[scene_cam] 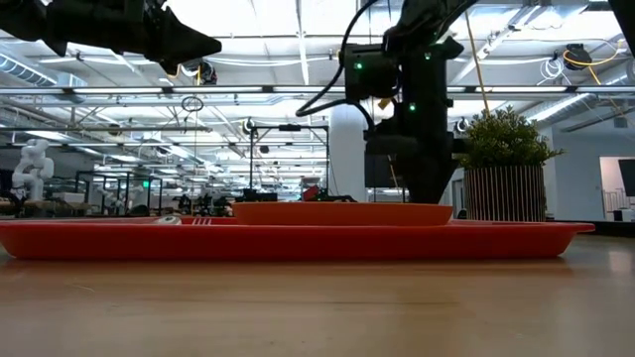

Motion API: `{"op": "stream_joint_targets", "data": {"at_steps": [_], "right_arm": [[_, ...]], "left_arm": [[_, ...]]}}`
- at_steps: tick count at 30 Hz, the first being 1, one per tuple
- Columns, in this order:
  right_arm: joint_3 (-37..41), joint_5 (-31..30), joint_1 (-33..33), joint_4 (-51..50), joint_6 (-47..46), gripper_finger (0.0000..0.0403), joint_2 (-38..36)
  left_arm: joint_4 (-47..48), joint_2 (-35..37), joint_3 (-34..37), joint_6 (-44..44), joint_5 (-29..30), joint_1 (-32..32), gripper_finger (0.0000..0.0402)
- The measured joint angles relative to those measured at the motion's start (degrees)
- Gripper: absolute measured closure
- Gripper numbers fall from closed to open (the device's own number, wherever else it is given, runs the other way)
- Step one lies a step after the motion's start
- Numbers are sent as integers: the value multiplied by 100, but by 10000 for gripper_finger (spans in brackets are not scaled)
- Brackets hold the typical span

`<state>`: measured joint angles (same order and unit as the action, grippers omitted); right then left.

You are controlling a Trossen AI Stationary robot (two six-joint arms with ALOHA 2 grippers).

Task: Pick and place plate/cup/fork/spoon on tray
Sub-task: Adjust the light orange plate on the orange serving tray

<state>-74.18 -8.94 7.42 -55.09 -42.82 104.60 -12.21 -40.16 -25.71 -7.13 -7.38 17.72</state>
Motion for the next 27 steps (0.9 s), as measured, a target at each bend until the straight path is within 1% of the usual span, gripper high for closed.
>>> {"op": "stream_joint_targets", "data": {"at_steps": [3, 10, 13, 16, 27], "right_arm": [[48, 75, 0, 104, -3, 293, 0], [128, 728, -52, 726, -4, 293, 0], [154, 775, -134, 879, -3, 293, 0], [154, 807, -198, 879, -7, 293, 0], [156, 1252, -380, 800, -154, 293, 0]], "left_arm": [[0, 0, 0, 16, 0, 0, 376], [5, 0, 0, 14, 0, 0, 376], [17, 0, 0, 14, 0, 0, 376], [17, 0, 0, 14, 0, 0, 376], [26, 0, 0, 14, 0, 0, 376]]}}
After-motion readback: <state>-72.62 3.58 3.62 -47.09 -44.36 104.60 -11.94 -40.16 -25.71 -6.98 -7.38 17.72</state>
